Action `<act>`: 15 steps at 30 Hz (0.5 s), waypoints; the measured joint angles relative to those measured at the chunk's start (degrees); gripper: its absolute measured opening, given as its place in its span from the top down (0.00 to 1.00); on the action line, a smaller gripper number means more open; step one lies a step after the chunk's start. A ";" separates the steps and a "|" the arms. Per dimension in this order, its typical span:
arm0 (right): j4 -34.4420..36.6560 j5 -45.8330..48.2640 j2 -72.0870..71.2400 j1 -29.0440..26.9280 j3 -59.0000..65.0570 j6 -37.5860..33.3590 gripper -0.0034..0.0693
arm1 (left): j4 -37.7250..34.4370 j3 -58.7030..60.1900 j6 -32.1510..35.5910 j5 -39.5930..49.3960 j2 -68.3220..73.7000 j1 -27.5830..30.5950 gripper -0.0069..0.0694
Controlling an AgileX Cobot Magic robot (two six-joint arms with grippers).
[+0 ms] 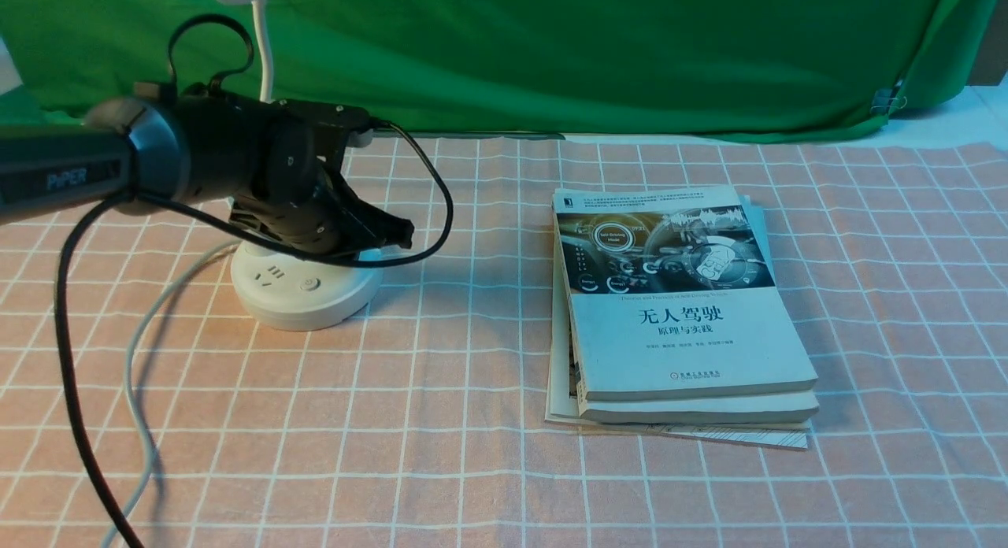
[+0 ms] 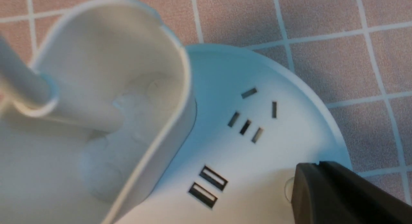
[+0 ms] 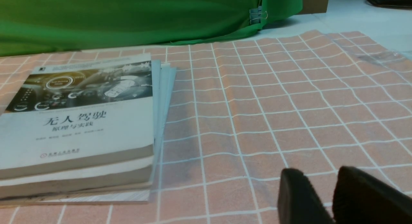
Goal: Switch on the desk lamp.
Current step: Use the left arm to press the button switch on the lamp holder
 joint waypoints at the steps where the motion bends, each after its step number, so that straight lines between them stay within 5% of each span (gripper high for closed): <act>1: 0.00 0.00 0.00 0.00 0.00 0.00 0.63 | 1.62 0.00 -2.31 -0.45 -0.36 0.00 0.88; 15: 0.00 0.00 0.00 0.00 0.00 0.00 0.63 | -1.12 -0.63 -3.96 -1.35 2.20 0.00 0.88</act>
